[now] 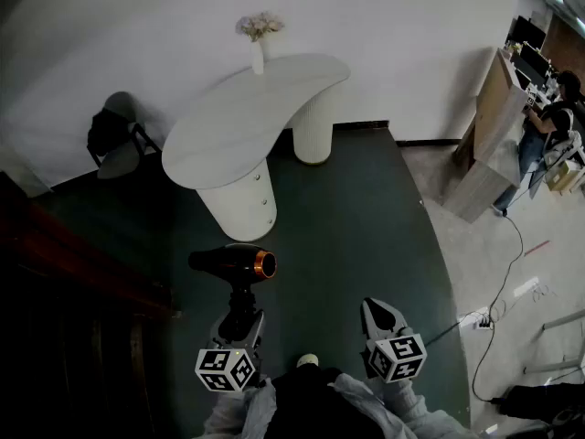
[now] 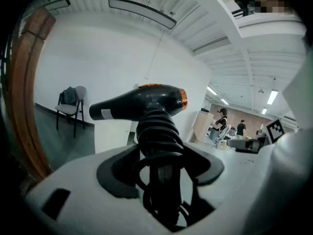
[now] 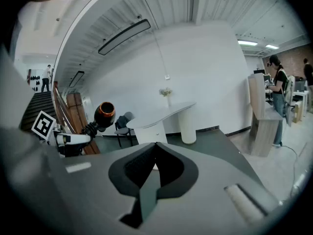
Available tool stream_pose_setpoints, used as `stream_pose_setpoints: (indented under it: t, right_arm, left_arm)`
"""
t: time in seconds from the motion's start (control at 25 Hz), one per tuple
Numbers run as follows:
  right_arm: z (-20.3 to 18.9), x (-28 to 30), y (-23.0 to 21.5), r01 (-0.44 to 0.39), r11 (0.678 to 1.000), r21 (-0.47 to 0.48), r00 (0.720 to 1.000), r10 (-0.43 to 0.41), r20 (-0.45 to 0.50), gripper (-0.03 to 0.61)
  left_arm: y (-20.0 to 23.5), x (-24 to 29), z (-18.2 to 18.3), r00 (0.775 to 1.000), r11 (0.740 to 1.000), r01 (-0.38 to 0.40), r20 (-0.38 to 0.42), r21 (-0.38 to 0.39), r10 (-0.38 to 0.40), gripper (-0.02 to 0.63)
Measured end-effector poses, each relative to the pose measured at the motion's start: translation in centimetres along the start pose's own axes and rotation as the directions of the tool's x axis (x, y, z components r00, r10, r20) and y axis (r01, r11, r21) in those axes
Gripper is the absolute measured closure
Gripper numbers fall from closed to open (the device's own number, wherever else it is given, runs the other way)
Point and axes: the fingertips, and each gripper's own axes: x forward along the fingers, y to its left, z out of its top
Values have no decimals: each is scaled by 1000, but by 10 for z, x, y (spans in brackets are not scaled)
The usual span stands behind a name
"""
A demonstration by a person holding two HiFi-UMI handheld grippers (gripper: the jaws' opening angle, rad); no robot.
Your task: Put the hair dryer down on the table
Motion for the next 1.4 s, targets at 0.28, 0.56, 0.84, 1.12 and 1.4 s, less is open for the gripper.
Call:
stream_pose_setpoints:
  t: [0.28,0.56,0.84,1.12,1.4]
  right_arm:
    - [-25,-53,38,-41,999,-6,999,41,-8,569]
    - [-58,-110,52,-51,998,22,999,51,-19,569]
    - [-86,-139,56,-47,997,59,999,48,-16,569]
    - [-76,-132,35,-56,997,59,998,57,-11,569]
    - [-24,-64,-8,-59,997,58,998,59,4,569]
  left_arm:
    - [-20,-65,-32,1000,1000,-5,4,13,5,345]
    - [-52,-122,-63,1000,1000,-9,-18,14,10,345]
    - [-68,-154,-89,999,999,-19,-26,29,19,345]
    - [-72,-126,-87,999,1000,-24,-37,17,24,345]
    - [-62,-34,-46,1000,1000,0,-25,15,1,345]
